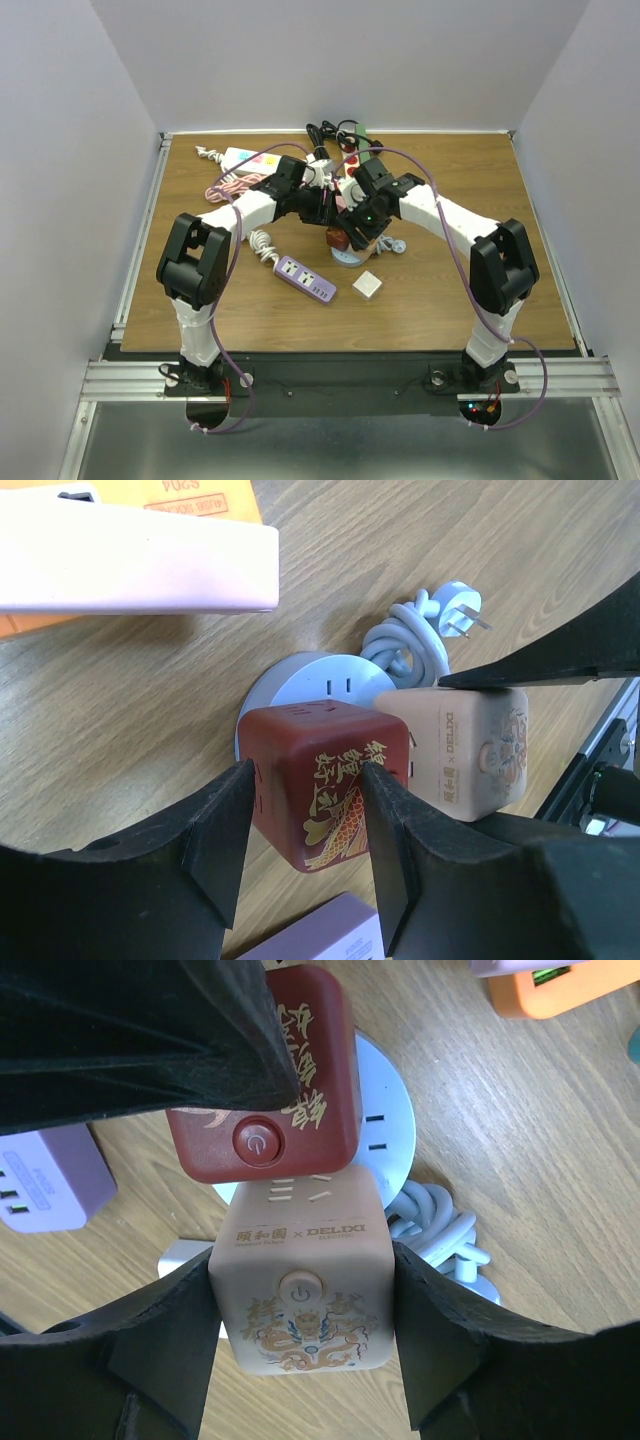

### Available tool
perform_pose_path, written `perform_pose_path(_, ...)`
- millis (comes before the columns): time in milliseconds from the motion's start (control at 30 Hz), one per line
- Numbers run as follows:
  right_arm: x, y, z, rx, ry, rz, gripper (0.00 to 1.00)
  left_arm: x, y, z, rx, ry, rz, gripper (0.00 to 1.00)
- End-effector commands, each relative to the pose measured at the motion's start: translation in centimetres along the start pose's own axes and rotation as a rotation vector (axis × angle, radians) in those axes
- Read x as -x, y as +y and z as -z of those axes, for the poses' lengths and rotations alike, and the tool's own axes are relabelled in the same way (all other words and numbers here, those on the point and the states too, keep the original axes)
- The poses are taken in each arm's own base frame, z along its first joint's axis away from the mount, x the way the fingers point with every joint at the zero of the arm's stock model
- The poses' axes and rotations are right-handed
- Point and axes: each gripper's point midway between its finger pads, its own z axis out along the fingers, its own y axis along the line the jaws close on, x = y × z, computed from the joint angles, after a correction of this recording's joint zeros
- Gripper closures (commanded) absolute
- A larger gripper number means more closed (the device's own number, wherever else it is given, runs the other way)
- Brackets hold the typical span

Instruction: Insert the plug

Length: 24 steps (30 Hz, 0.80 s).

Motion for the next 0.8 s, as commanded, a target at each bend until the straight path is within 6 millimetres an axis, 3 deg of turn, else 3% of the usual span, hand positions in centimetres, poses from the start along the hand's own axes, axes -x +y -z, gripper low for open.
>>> perform_pose_path(0, -5.3, -1.9, -3.2, -0.142, 0.183, -0.022, 1.0, -2.4, -1.7, 0.1, -0.036, 0.058, -0.125, 0.43)
perform_pose_path(500, -9.3, -1.2, -4.7, -0.203, 0.234, -0.058, 1.0, -2.3, -1.9, 0.3, -0.04, 0.051, -0.125, 0.44)
perform_pose_path(767, -10.9, 0.6, -4.9, -0.157, 0.243, -0.125, 1.0, -2.0, -1.6, 0.0, -0.024, 0.045, -0.116, 0.44)
